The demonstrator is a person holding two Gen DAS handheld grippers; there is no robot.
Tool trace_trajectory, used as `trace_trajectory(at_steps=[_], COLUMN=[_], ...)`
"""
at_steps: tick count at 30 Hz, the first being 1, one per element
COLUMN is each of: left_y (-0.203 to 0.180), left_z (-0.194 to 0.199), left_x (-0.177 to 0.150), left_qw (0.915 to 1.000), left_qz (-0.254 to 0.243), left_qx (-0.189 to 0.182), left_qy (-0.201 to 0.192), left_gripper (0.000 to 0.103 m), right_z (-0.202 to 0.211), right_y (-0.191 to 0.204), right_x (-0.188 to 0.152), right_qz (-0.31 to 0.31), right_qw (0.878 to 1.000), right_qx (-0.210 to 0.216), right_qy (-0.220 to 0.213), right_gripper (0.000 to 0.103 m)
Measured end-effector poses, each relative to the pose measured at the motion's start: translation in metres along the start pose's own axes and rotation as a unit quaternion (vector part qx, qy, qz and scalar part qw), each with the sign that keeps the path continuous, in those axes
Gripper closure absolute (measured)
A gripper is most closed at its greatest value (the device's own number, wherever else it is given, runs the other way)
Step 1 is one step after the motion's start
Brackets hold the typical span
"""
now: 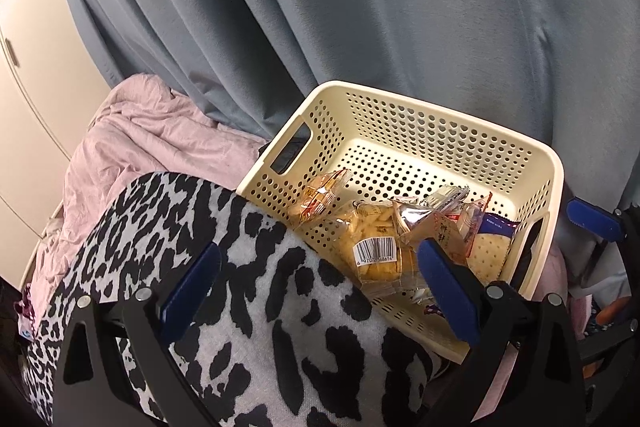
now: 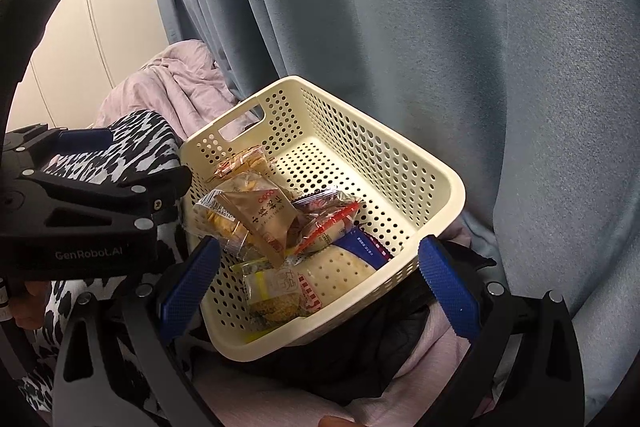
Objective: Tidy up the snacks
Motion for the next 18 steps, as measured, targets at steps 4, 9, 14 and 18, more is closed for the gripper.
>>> trace_trajectory(at_steps=[4, 9, 14, 18], left_y=[-0.0038, -0.0044, -0.0023, 0.0031], left_z=[0.0027, 0.0055, 0.0047, 0.008], left_x=[0.0002, 0.0013, -0.0006, -0.0029], left_qw=[0.9999, 0.9998, 1.0, 1.0], left_qz=[-0.01, -0.014, -0.009, -0.002], left_qx=[0.002, 0.001, 0.003, 0.004], left_qy=[-0.007, -0.014, -0.001, -0.004], left_gripper=[0.005, 0.005, 0.005, 0.005], right_z=[0.0008, 0.0013, 0.0025, 0.0047], right_y=[-0.0015, -0.0021, -0.001, 0.0007], right_x=[-0.0019, -0.002, -0.0021, -0.0022], right_qz=[-0.001, -0.002, -0.004, -0.004], right_qw=[1.0, 1.0, 1.0, 1.0], right_qx=[0.0, 0.0, 0.0, 0.001], right_qy=[0.002, 0.001, 0.0, -0.001], right_gripper=[0.003, 0.003, 0.003, 0.003])
Point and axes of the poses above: each gripper's, at about its wrist camera, not at the fingertips, and z roughly against the way its jaws point, y to its left, x to its top, the point moved 8 cm from there along -z, roughly the way its jaws point, and after that the axes turned 5 degrees about -z, right-handed, at the moved point
